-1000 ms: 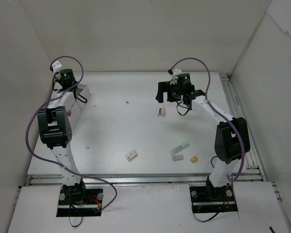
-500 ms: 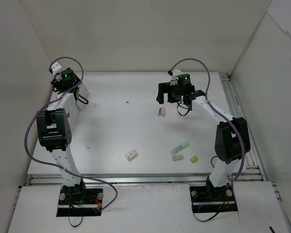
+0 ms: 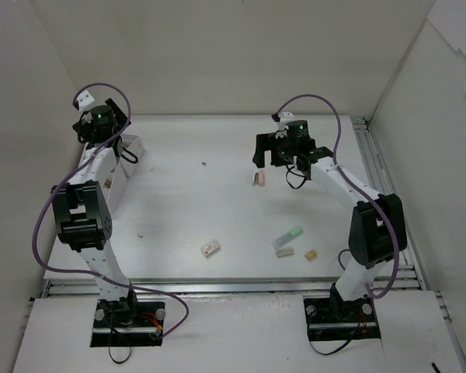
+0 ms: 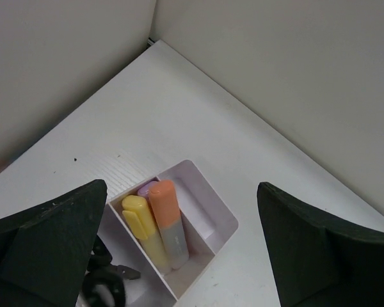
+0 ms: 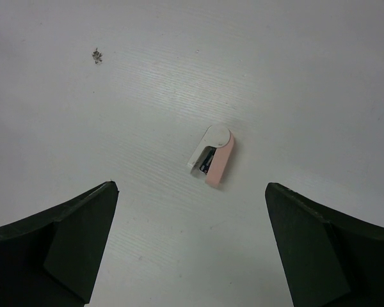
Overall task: Sort the stationery into containers
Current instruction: Pick up the stationery from the center of the board.
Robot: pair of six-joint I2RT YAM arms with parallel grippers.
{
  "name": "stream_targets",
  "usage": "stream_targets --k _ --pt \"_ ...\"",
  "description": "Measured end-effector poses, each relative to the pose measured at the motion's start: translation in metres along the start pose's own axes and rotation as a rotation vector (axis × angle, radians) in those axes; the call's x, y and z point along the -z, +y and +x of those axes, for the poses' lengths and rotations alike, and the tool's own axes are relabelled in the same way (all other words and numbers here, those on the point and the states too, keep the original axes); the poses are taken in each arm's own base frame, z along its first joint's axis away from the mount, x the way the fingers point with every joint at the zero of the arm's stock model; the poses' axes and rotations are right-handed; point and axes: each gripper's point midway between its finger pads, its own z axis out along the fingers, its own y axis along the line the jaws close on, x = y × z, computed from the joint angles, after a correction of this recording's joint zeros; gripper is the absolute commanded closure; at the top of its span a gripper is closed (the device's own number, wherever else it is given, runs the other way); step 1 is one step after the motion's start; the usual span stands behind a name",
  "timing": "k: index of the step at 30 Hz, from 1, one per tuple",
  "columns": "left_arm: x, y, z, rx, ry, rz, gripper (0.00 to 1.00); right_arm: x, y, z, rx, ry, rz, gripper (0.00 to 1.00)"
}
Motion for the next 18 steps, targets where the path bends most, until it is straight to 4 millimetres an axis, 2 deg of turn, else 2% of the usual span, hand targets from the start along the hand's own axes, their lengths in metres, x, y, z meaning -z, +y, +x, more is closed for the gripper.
stream_targets --k 4,8,14,18 --pt "0.008 -0.01 0.0 -0.042 0.036 0.026 0.0 0.008 -0.007 0.006 -0.03 0.009 0.045 0.02" --pt "0.024 -0.04 -0.006 -0.097 0.064 0.092 0.01 0.024 -0.019 0.034 -0.086 0.067 0.113 0.02" --pt "0.081 -0.09 -0.012 -0.174 0.092 0.225 0.01 0.064 -0.029 0.091 -0.198 0.19 0.215 0.02" --pt "0.119 -0.111 -0.017 -0.202 0.1 0.298 0.01 0.094 -0.03 0.135 -0.292 0.268 0.271 0.02"
